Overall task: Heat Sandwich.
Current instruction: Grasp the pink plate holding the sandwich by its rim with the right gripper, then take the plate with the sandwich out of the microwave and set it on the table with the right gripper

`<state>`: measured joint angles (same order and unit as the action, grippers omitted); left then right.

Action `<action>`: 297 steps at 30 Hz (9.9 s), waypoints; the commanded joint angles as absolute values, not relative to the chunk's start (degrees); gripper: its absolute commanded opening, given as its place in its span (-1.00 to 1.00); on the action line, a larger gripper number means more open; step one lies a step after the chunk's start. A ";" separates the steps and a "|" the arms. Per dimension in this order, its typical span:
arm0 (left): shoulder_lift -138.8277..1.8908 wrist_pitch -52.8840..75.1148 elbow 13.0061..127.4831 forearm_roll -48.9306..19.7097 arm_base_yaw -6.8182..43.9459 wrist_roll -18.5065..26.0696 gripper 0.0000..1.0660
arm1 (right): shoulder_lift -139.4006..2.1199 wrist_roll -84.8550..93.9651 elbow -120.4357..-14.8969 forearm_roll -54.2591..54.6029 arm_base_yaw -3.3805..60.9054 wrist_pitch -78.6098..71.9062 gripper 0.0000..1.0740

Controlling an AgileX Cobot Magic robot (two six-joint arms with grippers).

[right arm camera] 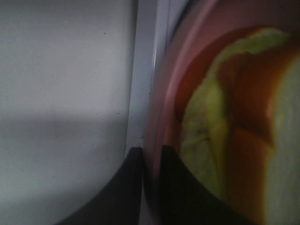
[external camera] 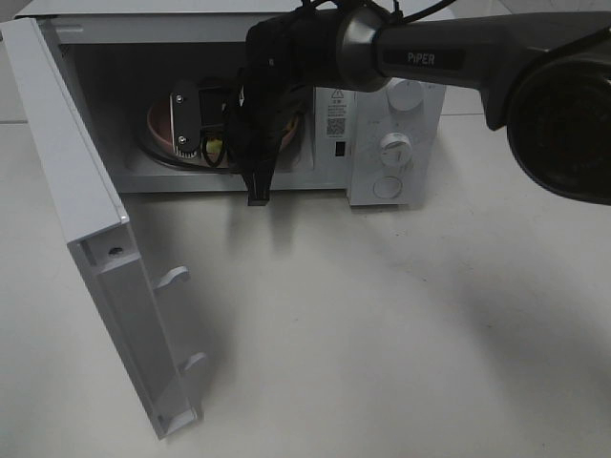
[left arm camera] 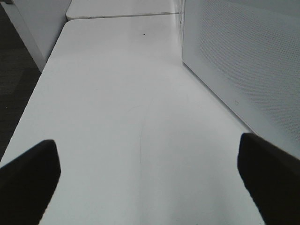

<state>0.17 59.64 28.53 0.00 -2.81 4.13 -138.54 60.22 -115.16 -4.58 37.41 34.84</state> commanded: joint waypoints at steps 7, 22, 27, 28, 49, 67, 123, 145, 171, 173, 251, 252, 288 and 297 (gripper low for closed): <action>1.43 59.30 28.36 0.00 -2.86 3.72 0.83 | -137.74 60.16 -114.94 -3.95 37.24 38.27 -1.00; 1.43 59.30 28.36 0.00 -2.86 3.72 0.83 | -134.07 69.67 -111.10 -0.52 37.24 39.53 -1.00; 1.43 59.30 28.36 0.00 -2.86 3.72 0.83 | -131.09 74.43 -107.43 0.92 37.24 37.93 -1.00; 1.43 59.30 28.36 0.00 -2.86 3.72 0.83 | -131.09 74.43 -107.43 0.92 37.24 37.93 -1.00; 1.43 59.30 28.36 0.00 -2.86 3.84 0.83 | -119.35 84.97 -91.27 3.72 37.41 34.26 -1.00; 1.43 59.30 28.36 0.00 -2.86 3.84 0.83 | -108.06 88.29 -76.38 5.33 38.79 31.28 -1.00; 1.43 59.30 28.36 0.00 -2.86 3.84 0.83 | -70.19 81.53 -39.08 4.81 39.42 32.43 -1.00; 1.43 59.30 28.36 0.00 -2.86 3.84 0.83 | -58.79 62.51 -31.00 -8.19 39.42 35.98 -1.00; 1.43 59.30 28.36 0.00 -2.86 3.84 0.83 | -58.79 8.31 -31.00 -31.05 39.42 44.86 -1.00; 1.43 59.30 28.36 0.00 -2.86 3.84 0.83 | -58.79 4.93 -31.00 -31.28 39.42 46.07 -1.00; 1.43 59.30 28.36 0.00 -2.86 3.84 0.83 | -92.02 -42.11 -39.02 -47.15 18.22 31.68 -0.99; 1.43 59.30 28.36 0.00 -2.86 3.84 0.83 | -92.76 -42.91 -39.02 -47.61 17.88 30.94 -0.99; 1.43 59.30 28.36 0.00 -2.86 3.84 0.83 | -102.44 -51.57 -39.13 -51.28 16.10 26.18 -0.18; 1.43 59.30 28.36 0.00 -2.86 3.84 0.83 | -95.86 -44.40 -39.13 -44.00 16.10 26.13 0.09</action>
